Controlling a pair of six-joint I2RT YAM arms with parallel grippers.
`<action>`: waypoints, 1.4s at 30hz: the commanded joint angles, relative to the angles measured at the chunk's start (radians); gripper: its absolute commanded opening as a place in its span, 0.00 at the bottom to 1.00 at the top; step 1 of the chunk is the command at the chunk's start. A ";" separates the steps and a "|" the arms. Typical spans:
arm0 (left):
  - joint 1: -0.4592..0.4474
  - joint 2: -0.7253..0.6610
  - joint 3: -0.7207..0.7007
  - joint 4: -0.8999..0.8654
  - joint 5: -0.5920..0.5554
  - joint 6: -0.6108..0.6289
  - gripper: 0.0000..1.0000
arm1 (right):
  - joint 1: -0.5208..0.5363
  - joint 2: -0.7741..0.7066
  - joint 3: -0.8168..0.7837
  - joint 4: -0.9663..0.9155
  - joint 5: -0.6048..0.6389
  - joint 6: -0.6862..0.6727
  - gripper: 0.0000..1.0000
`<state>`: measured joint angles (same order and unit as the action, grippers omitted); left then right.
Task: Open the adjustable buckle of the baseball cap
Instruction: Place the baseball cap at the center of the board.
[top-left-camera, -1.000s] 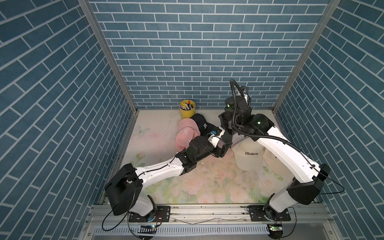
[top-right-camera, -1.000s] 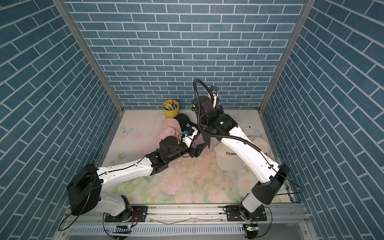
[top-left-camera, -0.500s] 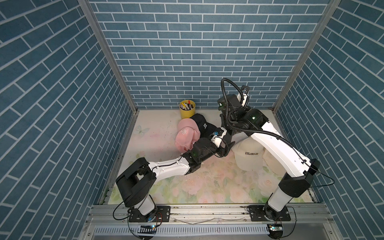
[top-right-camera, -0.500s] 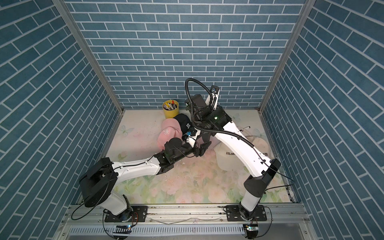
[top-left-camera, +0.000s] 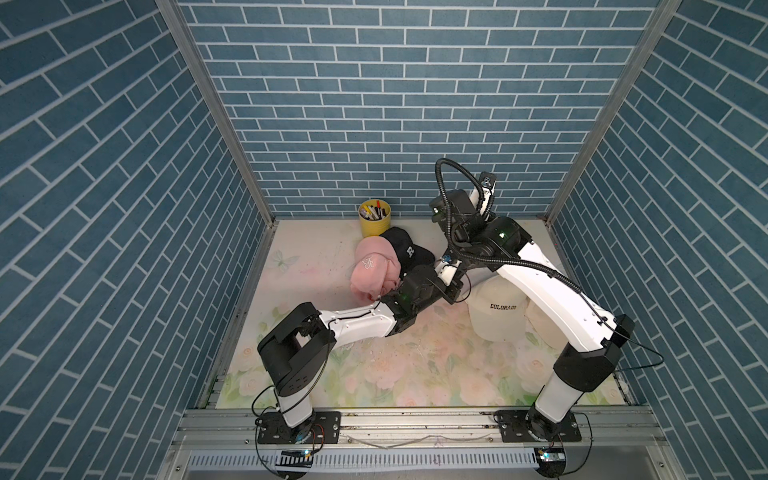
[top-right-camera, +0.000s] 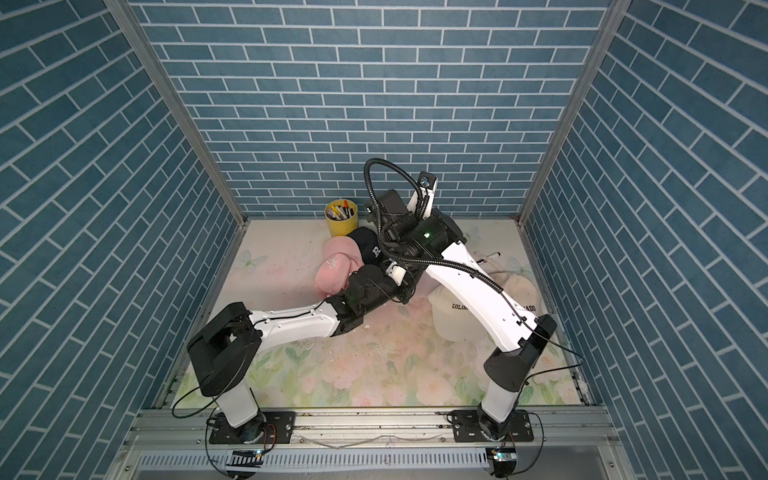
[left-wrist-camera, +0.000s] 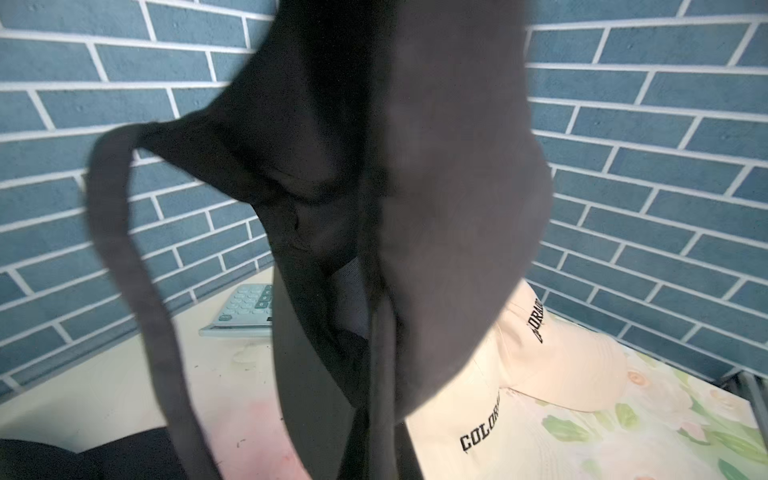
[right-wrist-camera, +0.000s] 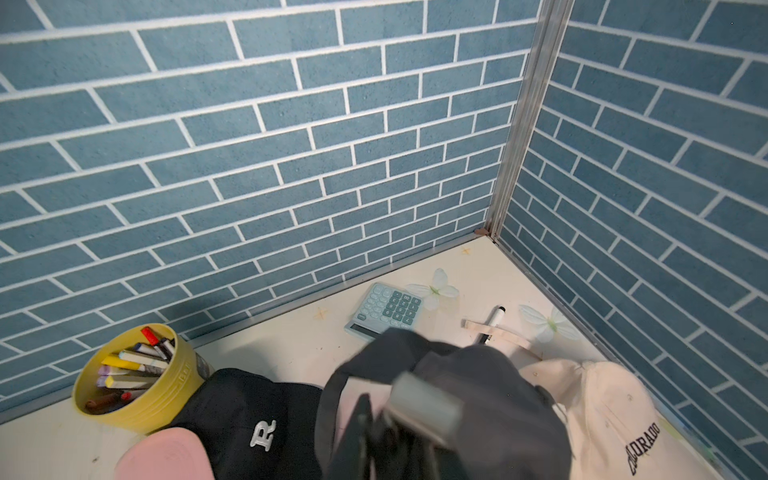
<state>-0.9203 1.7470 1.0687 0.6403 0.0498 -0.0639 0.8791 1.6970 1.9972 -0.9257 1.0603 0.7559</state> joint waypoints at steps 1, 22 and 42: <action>0.017 -0.069 -0.073 0.007 0.110 -0.012 0.00 | -0.011 -0.083 -0.121 0.145 -0.016 -0.081 0.49; 0.154 0.043 -0.443 0.695 0.546 -0.786 0.00 | -0.186 -0.307 -0.444 0.344 -0.320 -0.426 0.93; 0.156 0.380 -0.541 1.159 0.426 -1.334 0.21 | -0.186 -0.424 -0.601 0.287 -0.331 -0.375 0.93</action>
<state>-0.7612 2.1120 0.5388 1.6115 0.4965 -1.3594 0.6971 1.2736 1.4075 -0.6262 0.7429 0.3618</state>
